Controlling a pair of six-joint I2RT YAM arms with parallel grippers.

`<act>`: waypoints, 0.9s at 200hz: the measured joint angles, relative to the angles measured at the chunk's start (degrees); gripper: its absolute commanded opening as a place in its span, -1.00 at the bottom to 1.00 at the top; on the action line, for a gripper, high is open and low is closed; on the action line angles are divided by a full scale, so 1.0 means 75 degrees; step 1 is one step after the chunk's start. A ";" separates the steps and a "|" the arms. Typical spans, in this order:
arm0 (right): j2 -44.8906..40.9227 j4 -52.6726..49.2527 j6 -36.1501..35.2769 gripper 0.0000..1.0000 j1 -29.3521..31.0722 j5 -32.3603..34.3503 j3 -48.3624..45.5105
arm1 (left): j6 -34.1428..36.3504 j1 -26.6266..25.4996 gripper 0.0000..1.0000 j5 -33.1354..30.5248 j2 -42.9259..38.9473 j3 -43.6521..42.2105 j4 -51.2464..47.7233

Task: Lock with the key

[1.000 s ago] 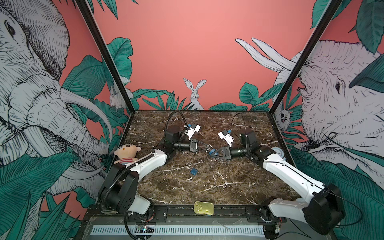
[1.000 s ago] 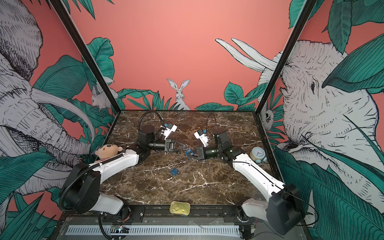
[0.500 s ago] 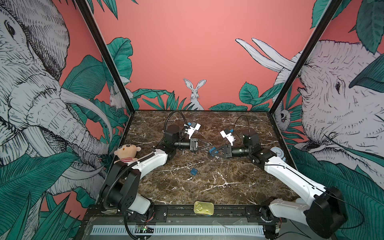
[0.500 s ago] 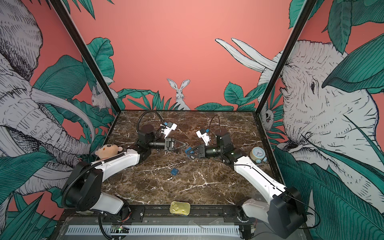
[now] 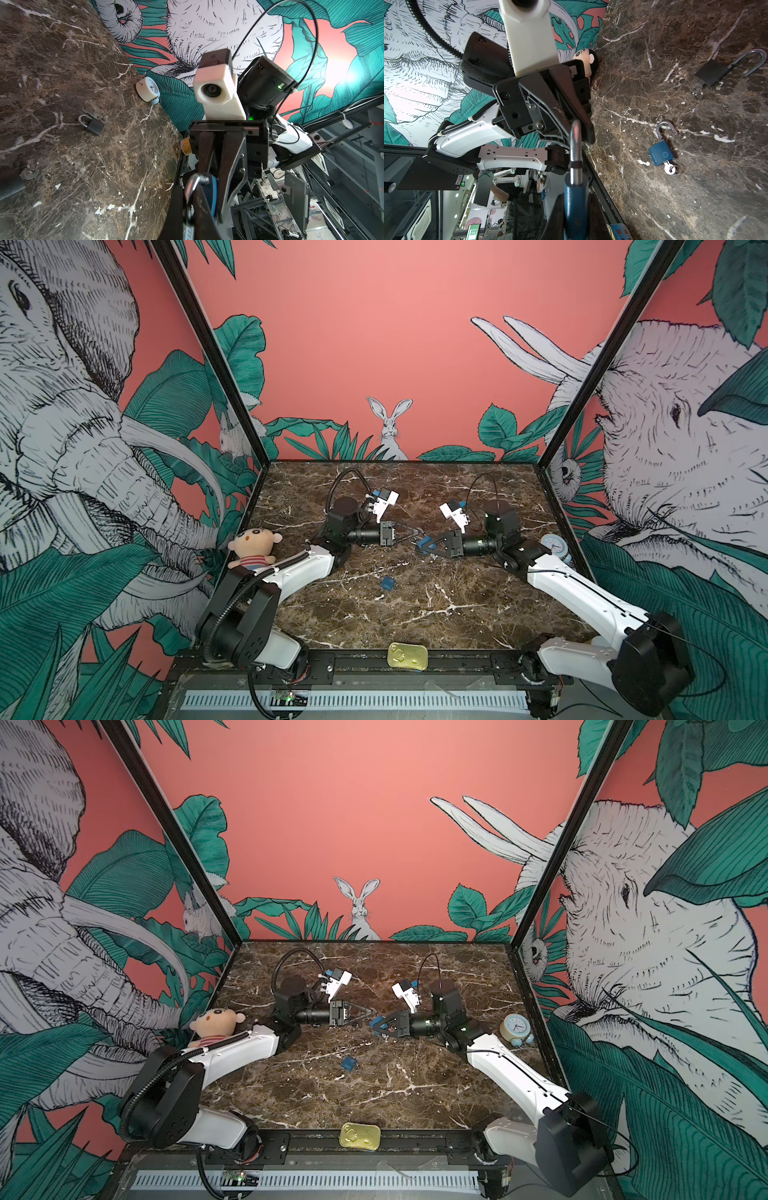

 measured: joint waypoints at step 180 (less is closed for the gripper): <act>0.0251 -0.1023 -0.0796 -1.00 0.0050 0.0041 0.0003 | -0.1035 -0.1032 -1.00 -0.2358 -0.0807 -0.1434 0.0507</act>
